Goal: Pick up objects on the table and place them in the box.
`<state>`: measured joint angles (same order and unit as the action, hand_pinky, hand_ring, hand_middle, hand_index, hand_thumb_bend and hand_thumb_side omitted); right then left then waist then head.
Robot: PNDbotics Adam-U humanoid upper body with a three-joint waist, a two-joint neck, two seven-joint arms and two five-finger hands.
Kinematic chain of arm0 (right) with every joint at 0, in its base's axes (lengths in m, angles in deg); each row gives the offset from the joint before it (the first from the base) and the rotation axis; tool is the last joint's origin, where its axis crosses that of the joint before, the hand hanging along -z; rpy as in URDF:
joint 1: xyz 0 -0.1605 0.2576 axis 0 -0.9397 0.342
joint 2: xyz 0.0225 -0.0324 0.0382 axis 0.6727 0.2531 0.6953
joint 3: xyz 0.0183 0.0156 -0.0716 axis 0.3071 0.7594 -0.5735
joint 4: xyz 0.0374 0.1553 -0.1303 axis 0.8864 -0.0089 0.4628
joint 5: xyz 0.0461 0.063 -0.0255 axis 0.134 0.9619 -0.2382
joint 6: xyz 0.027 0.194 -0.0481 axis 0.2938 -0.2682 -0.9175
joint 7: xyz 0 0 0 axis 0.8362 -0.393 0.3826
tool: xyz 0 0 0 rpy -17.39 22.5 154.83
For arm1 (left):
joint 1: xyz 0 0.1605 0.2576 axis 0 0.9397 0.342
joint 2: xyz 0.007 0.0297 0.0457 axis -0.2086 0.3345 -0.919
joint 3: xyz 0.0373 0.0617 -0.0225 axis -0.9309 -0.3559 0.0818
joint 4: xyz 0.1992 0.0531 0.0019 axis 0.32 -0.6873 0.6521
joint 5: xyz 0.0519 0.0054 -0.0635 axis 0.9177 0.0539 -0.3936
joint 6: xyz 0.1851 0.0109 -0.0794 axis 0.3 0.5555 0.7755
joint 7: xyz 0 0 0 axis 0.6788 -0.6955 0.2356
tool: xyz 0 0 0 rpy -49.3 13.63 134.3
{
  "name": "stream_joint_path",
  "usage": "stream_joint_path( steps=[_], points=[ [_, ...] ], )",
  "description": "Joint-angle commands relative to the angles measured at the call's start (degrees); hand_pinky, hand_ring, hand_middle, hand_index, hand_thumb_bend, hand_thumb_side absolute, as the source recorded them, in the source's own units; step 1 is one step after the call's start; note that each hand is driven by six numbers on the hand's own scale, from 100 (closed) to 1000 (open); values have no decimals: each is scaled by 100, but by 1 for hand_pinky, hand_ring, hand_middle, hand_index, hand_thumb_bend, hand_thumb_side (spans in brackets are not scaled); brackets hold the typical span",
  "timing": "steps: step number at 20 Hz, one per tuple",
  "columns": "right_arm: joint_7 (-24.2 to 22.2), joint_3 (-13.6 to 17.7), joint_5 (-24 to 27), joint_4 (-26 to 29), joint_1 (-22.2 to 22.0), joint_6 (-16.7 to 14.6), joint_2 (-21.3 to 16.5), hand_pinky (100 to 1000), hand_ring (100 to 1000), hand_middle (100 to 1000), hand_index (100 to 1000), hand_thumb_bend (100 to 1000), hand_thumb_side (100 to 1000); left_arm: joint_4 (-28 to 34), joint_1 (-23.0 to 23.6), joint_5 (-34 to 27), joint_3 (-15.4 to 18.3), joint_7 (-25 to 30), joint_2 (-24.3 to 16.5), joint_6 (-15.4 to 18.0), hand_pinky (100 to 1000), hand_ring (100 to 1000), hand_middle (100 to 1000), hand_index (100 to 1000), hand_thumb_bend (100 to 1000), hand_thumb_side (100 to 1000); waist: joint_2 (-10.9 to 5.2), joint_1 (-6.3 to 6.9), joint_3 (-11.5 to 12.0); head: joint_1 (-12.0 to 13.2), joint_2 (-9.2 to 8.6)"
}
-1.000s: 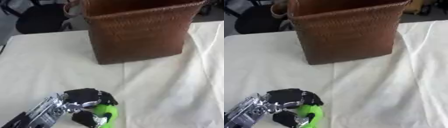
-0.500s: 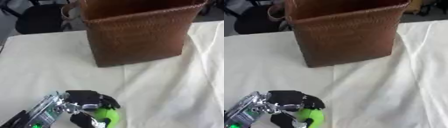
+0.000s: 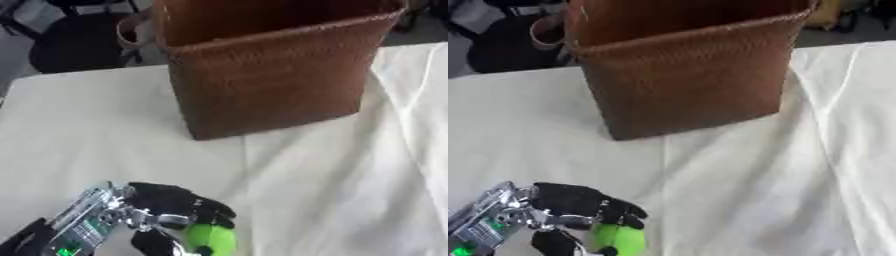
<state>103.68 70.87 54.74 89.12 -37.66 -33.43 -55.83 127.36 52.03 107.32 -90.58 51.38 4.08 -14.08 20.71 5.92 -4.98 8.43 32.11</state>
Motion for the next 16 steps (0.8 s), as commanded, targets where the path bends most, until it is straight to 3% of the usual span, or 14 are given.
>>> stream_joint_path(
  steps=[1, 4, 6, 8, 11, 13, 16],
  points=[
    [-9, 7, 51, 75, 30, 19, -106, 691, 595, 698, 596, 100, 1000, -166, 24, 180, -24, 422, -222, 388, 800, 929, 1000, 1000, 100, 865, -87, -27, 2, 37, 31],
    [-17, 35, 113, 75, 30, 62, -128, 691, 595, 698, 596, 100, 1000, -61, 35, 323, 57, 422, -230, 390, 801, 930, 1000, 1000, 100, 865, -122, -21, 12, 117, 289],
    [-21, 42, 137, 75, 26, 65, -151, 692, 596, 699, 598, 100, 1000, -6, 13, 384, 98, 422, -256, 399, 806, 934, 1000, 1000, 100, 854, -134, -21, 30, 251, 739],
    [-25, 43, 147, 75, 27, 60, -166, 692, 597, 700, 598, 100, 1000, 59, -12, 436, 123, 420, -276, 421, 811, 941, 1000, 1000, 100, 843, -129, -17, 24, 318, 1050],
    [-21, 41, 158, 75, 48, 36, -187, 692, 597, 699, 599, 100, 1000, 144, -44, 526, 149, 393, -311, 469, 824, 954, 1000, 1000, 100, 851, -101, -11, 12, 340, 1183],
    [-39, 33, 147, 75, 71, 46, -169, 691, 596, 701, 600, 100, 1000, 237, -68, 605, 168, 332, -358, 534, 961, 1000, 1000, 1000, 100, 878, -60, -3, 9, 351, 1196],
    [-55, 24, 119, 75, 88, 73, -148, 691, 596, 701, 599, 100, 1000, 325, -61, 643, 183, 290, -411, 625, 976, 1000, 1000, 1000, 100, 893, -34, -1, 14, 360, 1200]
  ],
)
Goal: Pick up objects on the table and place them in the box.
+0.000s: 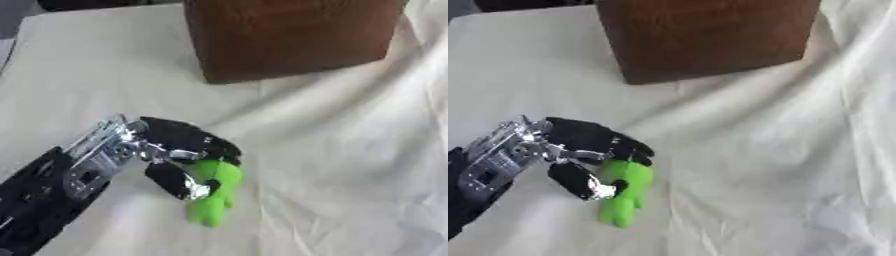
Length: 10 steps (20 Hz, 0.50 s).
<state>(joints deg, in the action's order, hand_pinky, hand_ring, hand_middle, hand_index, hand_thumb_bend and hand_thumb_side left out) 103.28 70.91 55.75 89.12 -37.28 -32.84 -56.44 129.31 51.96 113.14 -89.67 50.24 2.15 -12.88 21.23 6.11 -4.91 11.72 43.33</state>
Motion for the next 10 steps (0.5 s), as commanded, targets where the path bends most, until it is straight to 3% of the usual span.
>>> stream_joint_path(
  steps=[1, 10],
  points=[
    [-17, 17, 10, 75, 50, 20, -82, 691, 596, 702, 599, 100, 1000, 144, -51, 49, 85, 415, -238, 535, 1000, 1000, 1000, 1000, 129, 933, -84, -19, 11, 37, 79],
    [-42, -9, -12, 75, 47, 88, -39, 689, 596, 703, 596, 100, 1000, 167, -84, -241, 29, 536, -471, 762, 1000, 1000, 1000, 1000, 162, 949, -95, -23, 12, 15, 21]
  ],
)
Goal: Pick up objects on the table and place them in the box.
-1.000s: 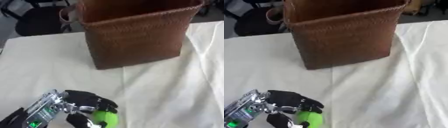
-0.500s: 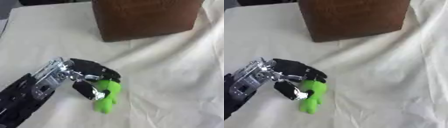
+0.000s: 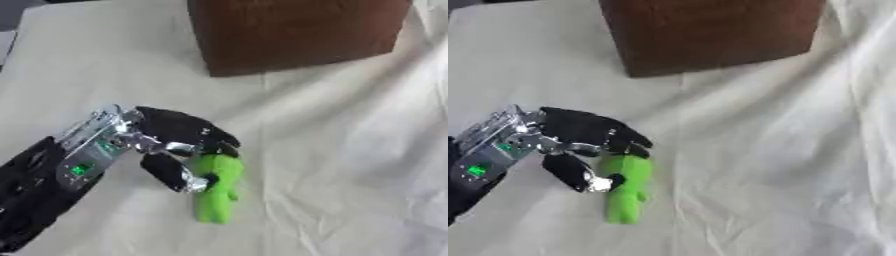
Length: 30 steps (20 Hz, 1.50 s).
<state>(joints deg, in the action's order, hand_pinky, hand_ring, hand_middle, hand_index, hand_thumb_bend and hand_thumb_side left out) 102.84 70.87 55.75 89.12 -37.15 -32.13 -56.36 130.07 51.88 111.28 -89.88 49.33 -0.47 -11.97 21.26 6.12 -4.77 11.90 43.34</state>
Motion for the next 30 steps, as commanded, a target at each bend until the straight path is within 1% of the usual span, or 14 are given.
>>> stream_joint_path(
  steps=[1, 5, 6, 7, 8, 10, 13, 15, 19, 20, 23, 25, 26, 30],
  points=[
    [2, -6, -10, 75, 34, 17, -46, 689, 596, 703, 596, 100, 1000, 92, -79, -57, 50, 627, -218, 675, 1000, 1000, 1000, 1000, 162, 949, -98, -25, -3, -4, 12],
    [2, -10, -21, 75, 40, 23, -27, 688, 597, 703, 594, 100, 1000, 141, -122, 14, 9, 628, -310, 747, 1000, 1000, 1000, 1000, 193, 943, -78, -20, -24, -10, -30],
    [-1, -15, -23, 75, 43, 25, -18, 687, 596, 703, 594, 100, 1000, 164, -132, 46, 1, 627, -330, 777, 1000, 1000, 1000, 1000, 264, 935, -69, -18, -28, -19, -133],
    [-3, -16, -33, 75, 46, 32, -10, 687, 596, 703, 594, 100, 1000, 191, -138, 90, -5, 620, -347, 818, 1000, 1000, 1000, 1000, 264, 935, -61, -18, -31, -25, -200],
    [-6, -19, -43, 75, 51, 43, -2, 686, 596, 703, 594, 100, 1000, 221, -149, 144, -16, 611, -369, 871, 1000, 1000, 1000, 1000, 310, 941, -52, -17, -36, -47, -320],
    [-13, -27, -58, 75, 65, 66, 10, 686, 596, 704, 594, 100, 1000, 277, -166, 272, -39, 570, -405, 999, 1000, 1000, 1000, 1000, 323, 945, -38, -14, -42, -89, -501],
    [-14, -31, -67, 75, 82, 90, 22, 686, 596, 704, 594, 100, 1000, 312, -190, 385, -92, 480, -451, 1148, 1000, 1000, 1000, 1000, 328, 944, -24, -9, -53, -133, -707],
    [-4, -27, -64, 75, 90, 97, 24, 685, 596, 703, 592, 100, 1000, 307, -204, 421, -117, 423, -472, 1210, 1000, 1000, 1000, 1000, 330, 943, -20, -9, -58, -139, -773],
    [13, -22, -53, 75, 96, 113, 29, 684, 596, 702, 591, 100, 1000, 258, -222, 440, -171, 407, -485, 1286, 1000, 1000, 1000, 1000, 335, 944, -18, -7, -68, -140, -809],
    [16, -22, -50, 75, 97, 119, 29, 683, 595, 702, 593, 100, 1000, 246, -233, 435, -194, 431, -499, 1310, 1000, 1000, 1000, 1000, 380, 928, -17, -5, -72, -138, -813],
    [14, -29, -47, 75, 98, 143, 31, 683, 595, 701, 592, 100, 1000, 249, -299, 421, -237, 505, -584, 1419, 1000, 1000, 1000, 1000, 393, 924, -16, 0, -76, -137, -808],
    [8, -35, -50, 75, 99, 149, 31, 683, 595, 701, 592, 100, 1000, 295, -346, 421, -218, 500, -649, 1465, 1000, 1000, 1000, 1000, 414, 934, -17, 1, -70, -135, -787],
    [5, -38, -49, 75, 99, 152, 30, 683, 595, 700, 592, 100, 1000, 326, -363, 422, -205, 488, -683, 1480, 1000, 1000, 1000, 1000, 439, 928, -18, 2, -68, -131, -770],
    [-25, -58, -51, 75, 103, 167, 32, 682, 594, 700, 592, 100, 1000, 511, -440, 546, -170, 405, -882, 1595, 1000, 1000, 1000, 1000, 473, 922, -14, 12, -64, -91, -655]
  ],
)
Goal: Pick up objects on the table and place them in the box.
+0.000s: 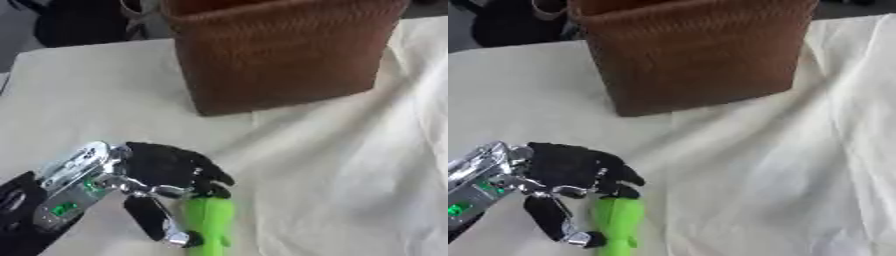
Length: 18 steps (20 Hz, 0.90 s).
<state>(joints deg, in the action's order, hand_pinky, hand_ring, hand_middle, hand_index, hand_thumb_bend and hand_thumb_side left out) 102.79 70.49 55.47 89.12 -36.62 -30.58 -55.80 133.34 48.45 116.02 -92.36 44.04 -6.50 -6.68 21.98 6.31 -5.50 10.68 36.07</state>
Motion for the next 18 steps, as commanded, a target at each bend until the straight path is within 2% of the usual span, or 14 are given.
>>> stream_joint_path(
  steps=[1, 2, 9, 18],
  points=[
    [-26, -24, -25, 75, 51, 26, -22, 682, 594, 700, 592, 100, 1000, 251, -125, 123, 86, 892, -343, 1118, 1000, 1000, 1000, 1000, 473, 922, -86, -3, 8, 44, 91],
    [-29, -26, -28, 75, 51, 35, -22, 683, 595, 700, 591, 100, 1000, 310, -146, 177, 94, 848, -399, 1171, 1000, 1000, 1000, 1000, 500, 924, -88, 0, 6, 51, 104],
    [-24, -33, -4, 75, 45, 33, -49, 683, 595, 699, 591, 100, 1000, 577, -262, 514, -12, 446, -822, 1642, 1000, 1000, 1000, 1000, 539, 916, -113, 20, -14, 77, 92],
    [-69, -54, 52, 75, 81, 25, -46, 682, 594, 699, 591, 100, 1000, 633, -377, 1394, -278, -14, -716, 2513, 1000, 1000, 1000, 1000, 572, 883, -97, 9, -1, 47, -1]
  ],
)
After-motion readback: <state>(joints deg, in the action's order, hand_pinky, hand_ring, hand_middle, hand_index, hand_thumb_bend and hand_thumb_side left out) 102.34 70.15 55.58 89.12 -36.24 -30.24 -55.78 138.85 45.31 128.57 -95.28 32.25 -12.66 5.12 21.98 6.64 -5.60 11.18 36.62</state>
